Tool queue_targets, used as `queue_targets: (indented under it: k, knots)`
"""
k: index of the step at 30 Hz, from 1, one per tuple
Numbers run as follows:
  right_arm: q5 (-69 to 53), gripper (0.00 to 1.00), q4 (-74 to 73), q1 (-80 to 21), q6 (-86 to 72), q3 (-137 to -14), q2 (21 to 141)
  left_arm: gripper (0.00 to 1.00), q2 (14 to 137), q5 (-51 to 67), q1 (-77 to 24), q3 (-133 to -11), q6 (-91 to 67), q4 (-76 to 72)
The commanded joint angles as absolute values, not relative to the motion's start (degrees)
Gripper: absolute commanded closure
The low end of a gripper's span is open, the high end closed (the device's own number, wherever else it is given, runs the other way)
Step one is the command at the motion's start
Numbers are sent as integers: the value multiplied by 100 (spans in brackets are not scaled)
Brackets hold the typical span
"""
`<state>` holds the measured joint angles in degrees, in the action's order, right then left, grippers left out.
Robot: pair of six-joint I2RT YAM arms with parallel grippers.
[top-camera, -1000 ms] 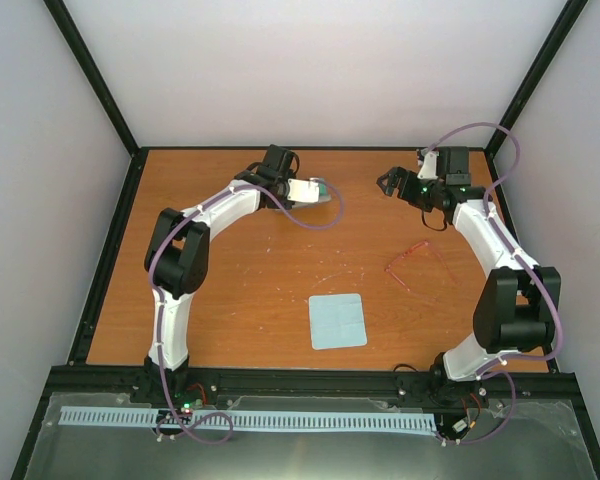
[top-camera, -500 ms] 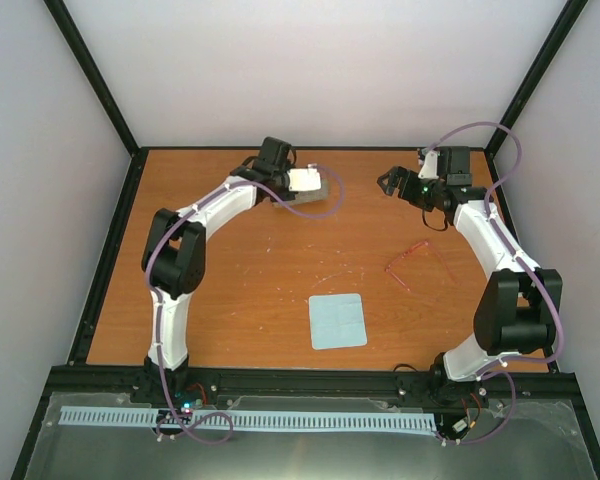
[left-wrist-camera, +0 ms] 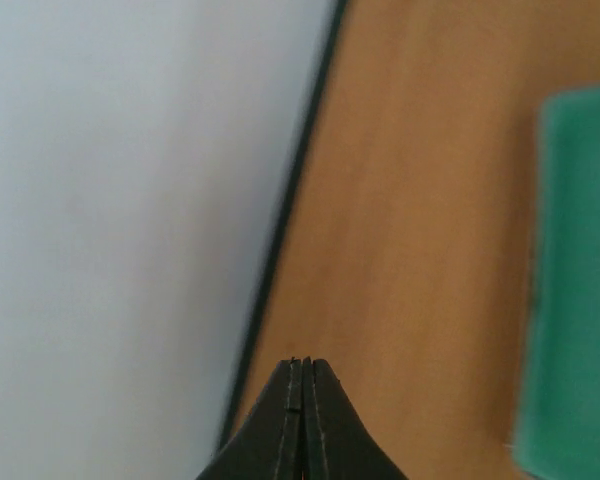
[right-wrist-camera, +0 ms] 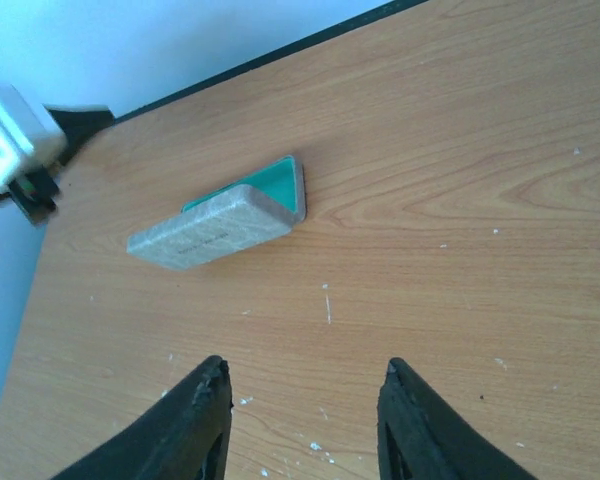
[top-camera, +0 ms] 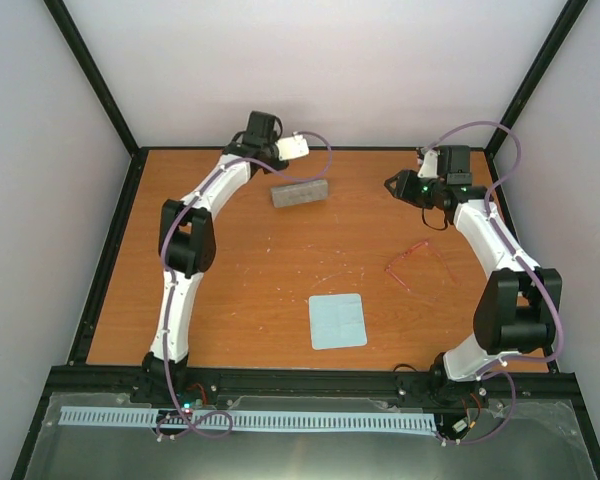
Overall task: Organize the sunglasses
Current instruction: Adjust the sunglasses case at the center of the board.
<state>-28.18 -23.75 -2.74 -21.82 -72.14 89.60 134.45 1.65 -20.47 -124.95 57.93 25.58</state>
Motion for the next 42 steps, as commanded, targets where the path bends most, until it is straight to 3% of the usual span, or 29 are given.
queue_targets:
  k: [1, 42]
  knots:
    - [-2926, 63, -2374, -254, -2112, -7391, 9060, 97, 13619, 489, -2118, -12311, 5708, 3148]
    - [-3441, 64, -2301, -246, -1954, -7197, 9271, 95, 12200, 990, -2755, -9767, 4835, 2963]
